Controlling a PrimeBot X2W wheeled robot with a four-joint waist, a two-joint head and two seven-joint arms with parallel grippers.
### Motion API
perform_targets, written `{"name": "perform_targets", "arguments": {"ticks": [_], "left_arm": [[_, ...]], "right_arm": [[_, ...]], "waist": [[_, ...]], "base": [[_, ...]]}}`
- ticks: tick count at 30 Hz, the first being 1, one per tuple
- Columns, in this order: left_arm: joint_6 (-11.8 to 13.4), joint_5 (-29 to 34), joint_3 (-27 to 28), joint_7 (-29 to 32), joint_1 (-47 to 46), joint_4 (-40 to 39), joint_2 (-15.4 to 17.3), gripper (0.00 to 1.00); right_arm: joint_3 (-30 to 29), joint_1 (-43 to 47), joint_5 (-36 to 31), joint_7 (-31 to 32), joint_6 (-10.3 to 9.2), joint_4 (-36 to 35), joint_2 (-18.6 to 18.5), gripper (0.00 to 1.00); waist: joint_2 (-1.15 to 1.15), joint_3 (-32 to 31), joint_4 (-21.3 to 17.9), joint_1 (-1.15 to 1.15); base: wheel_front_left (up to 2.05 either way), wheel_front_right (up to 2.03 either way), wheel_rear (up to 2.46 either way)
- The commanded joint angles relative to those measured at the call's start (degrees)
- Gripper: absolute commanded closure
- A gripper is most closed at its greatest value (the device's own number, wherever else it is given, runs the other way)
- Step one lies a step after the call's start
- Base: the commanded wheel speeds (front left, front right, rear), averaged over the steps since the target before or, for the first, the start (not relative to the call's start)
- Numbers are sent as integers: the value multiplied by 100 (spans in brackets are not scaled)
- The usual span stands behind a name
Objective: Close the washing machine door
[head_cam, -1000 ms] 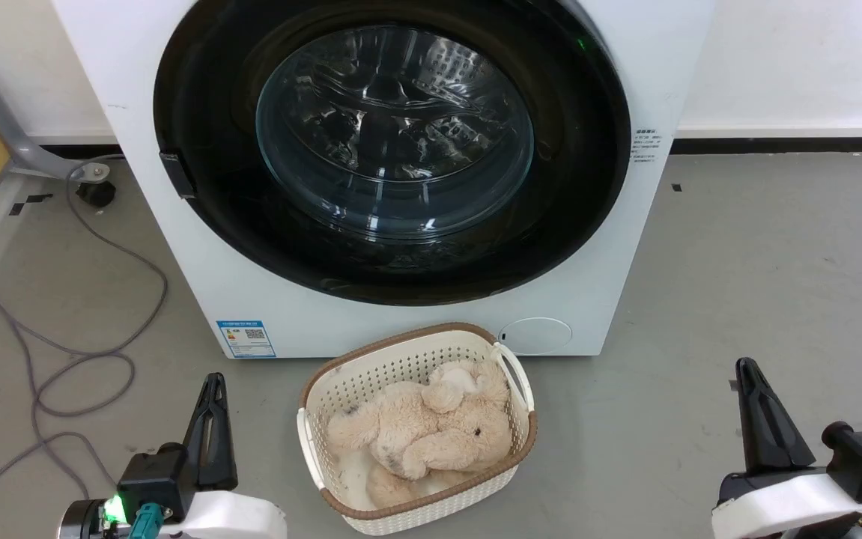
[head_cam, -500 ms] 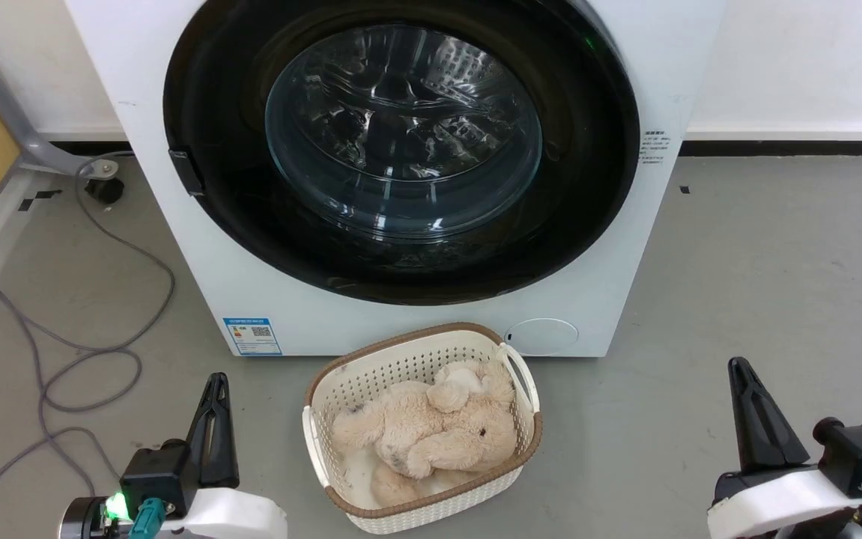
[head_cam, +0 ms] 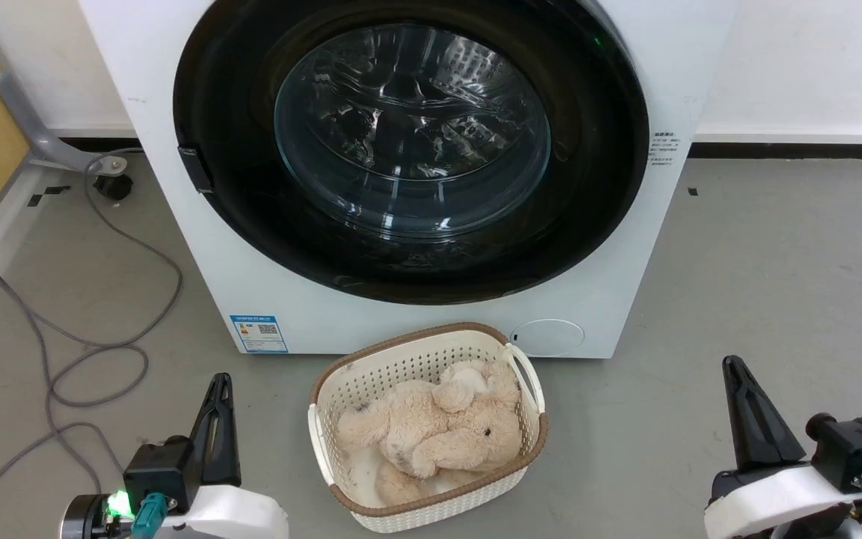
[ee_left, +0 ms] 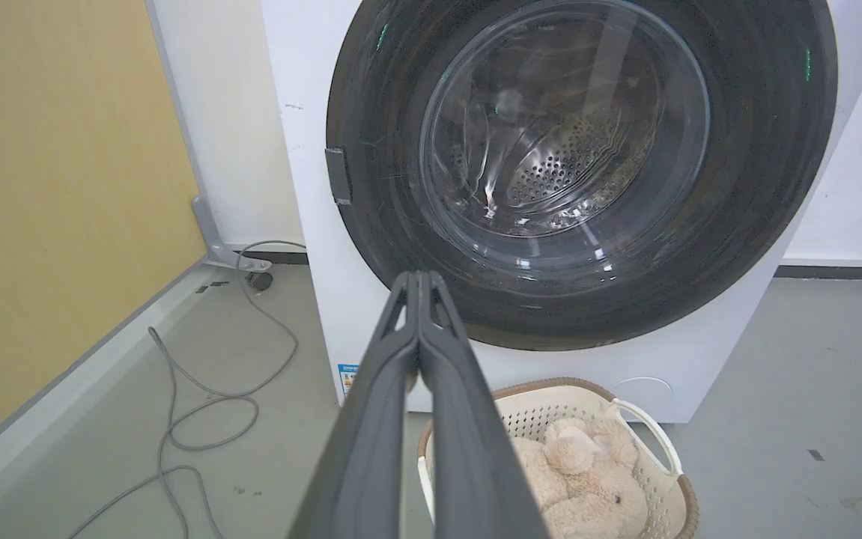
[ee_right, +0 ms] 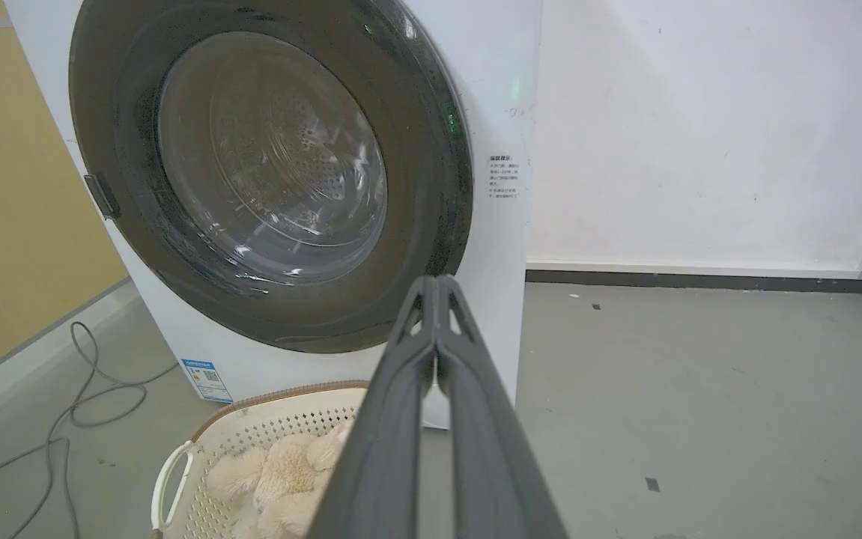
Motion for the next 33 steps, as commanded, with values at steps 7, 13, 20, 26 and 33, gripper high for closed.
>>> {"name": "perform_targets", "arguments": {"ticks": [7, 13, 20, 26, 33], "left_arm": [[-54, 66, -3, 95, -46, -59, 4, 100], [-76, 86, -3, 165, -52, -80, 4, 100], [-102, 109, -3, 247, -60, -104, 5, 100], [-124, 129, -3, 317, -66, -125, 5, 100], [-150, 152, -3, 399, -73, -150, 5, 100]], "right_arm": [[45, 44, -94, 96, -2, -79, 11, 100], [67, 50, -138, 167, -2, -117, 12, 100], [93, 56, -189, 249, -3, -163, 14, 100], [116, 61, -233, 320, -3, -202, 15, 100], [142, 67, -284, 402, -3, -247, 17, 100]], "waist": [[0, 0, 36, 0], [0, 1, 66, 0], [0, 1, 101, 0], [0, 1, 132, 0], [0, 1, 167, 0]], "base": [[0, 0, 0], [0, 0, 0], [0, 0, 0], [0, 0, 0], [0, 0, 0]]}}
